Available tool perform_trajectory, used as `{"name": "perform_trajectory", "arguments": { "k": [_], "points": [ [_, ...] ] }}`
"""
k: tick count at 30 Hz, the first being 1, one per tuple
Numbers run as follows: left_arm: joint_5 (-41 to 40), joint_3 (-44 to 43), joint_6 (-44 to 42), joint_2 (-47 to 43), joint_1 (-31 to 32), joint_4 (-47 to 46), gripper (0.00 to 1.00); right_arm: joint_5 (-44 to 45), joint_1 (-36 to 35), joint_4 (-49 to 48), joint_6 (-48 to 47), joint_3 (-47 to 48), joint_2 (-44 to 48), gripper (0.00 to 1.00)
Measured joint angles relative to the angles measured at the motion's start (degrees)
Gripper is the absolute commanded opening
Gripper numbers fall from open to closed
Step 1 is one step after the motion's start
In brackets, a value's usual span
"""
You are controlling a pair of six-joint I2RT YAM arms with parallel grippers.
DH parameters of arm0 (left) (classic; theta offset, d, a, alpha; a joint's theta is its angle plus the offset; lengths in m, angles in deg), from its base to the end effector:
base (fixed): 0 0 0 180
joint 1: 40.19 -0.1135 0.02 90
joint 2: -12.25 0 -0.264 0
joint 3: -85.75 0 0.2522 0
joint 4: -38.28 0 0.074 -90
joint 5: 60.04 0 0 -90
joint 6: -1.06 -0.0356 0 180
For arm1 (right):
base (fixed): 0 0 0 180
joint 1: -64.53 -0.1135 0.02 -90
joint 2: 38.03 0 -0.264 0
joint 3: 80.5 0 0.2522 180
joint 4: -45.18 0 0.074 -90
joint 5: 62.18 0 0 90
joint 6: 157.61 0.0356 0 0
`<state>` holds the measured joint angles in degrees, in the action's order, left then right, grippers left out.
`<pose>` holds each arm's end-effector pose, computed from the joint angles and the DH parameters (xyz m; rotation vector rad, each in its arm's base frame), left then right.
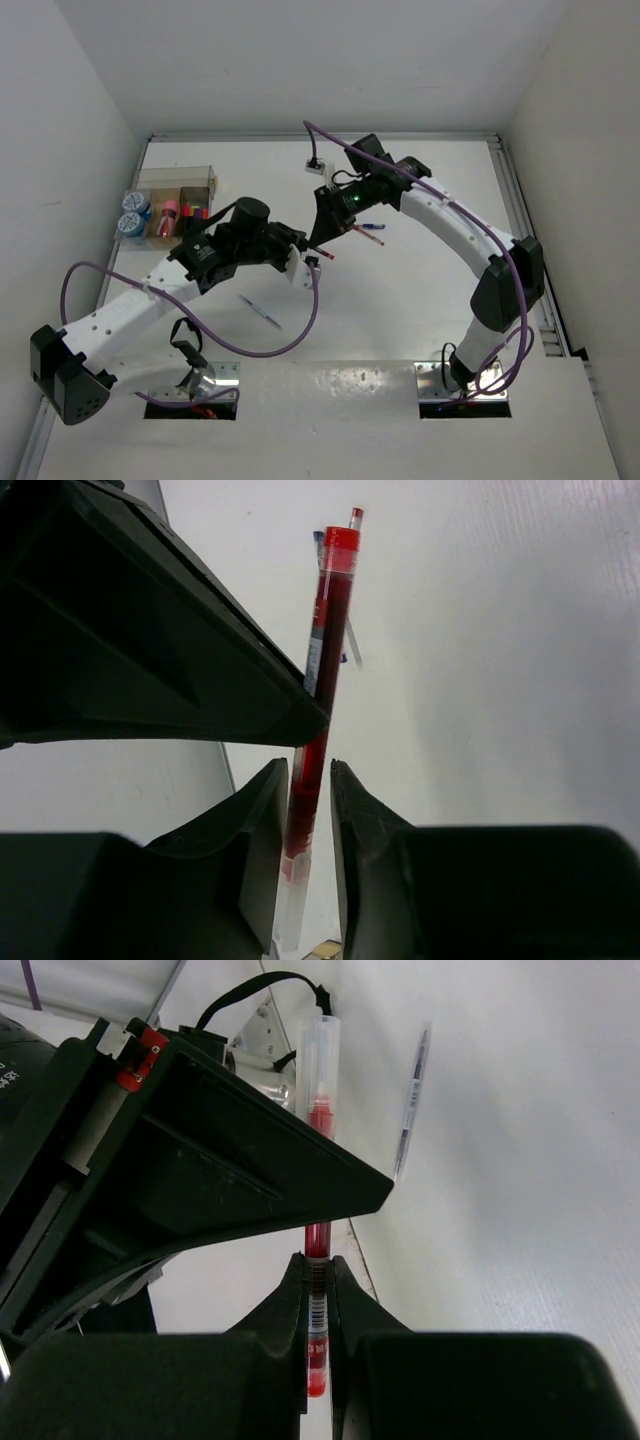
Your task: Sort the stationery into containers
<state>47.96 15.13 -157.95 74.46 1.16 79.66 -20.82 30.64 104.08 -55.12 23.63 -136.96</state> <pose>0.1706 -0.1648 0.3252 1.8336 1.0545 -0.0504 0.2921 0.2284 0.3186 -0.8445 2.4351 1.3883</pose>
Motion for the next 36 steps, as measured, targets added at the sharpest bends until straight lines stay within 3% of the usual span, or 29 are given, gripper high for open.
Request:
{"name": "perform_trajectory", "arguments": {
  "k": [3,6,7,10,18,22,27,31,36],
  "points": [
    [-0.1,0.1,1.2,0.0,0.0,0.4,0.13,0.1,-0.4,-0.2,0.0,0.0,0.0,0.0],
    [-0.5,0.2,2.6,0.2,-0.2,0.1,0.01,0.2,-0.3,-0.1,0.2,0.0,0.1,0.34],
    [-0.9,0.2,3.5,0.2,-0.5,-0.2,0.0,0.2,-0.3,0.0,0.3,0.0,0.1,0.51],
    [-0.9,-0.3,6.6,0.5,-3.2,-0.7,0.0,0.0,0.4,0.0,0.5,0.0,0.1,0.64],
    [-1.2,-6.0,4.3,6.1,-22.0,2.1,0.0,-1.1,12.0,-1.1,2.8,1.0,0.1,0.67],
    [-0.1,-20.4,0.2,19.8,-34.5,7.6,0.0,-1.2,18.4,-2.2,3.6,1.4,0.1,0.67],
    [2.0,-39.5,-8.9,37.6,-46.5,12.8,0.0,-1.3,20.3,-2.6,3.4,0.9,0.1,0.67],
    [1.5,-41.1,-19.7,42.4,-52.4,15.0,0.0,-1.5,20.5,-2.6,2.8,-0.4,0.1,0.67],
    [0.6,-41.4,-28.5,44.7,-55.2,15.5,0.0,-1.5,21.1,-2.5,2.7,-1.7,0.1,0.67]
  ]
}}
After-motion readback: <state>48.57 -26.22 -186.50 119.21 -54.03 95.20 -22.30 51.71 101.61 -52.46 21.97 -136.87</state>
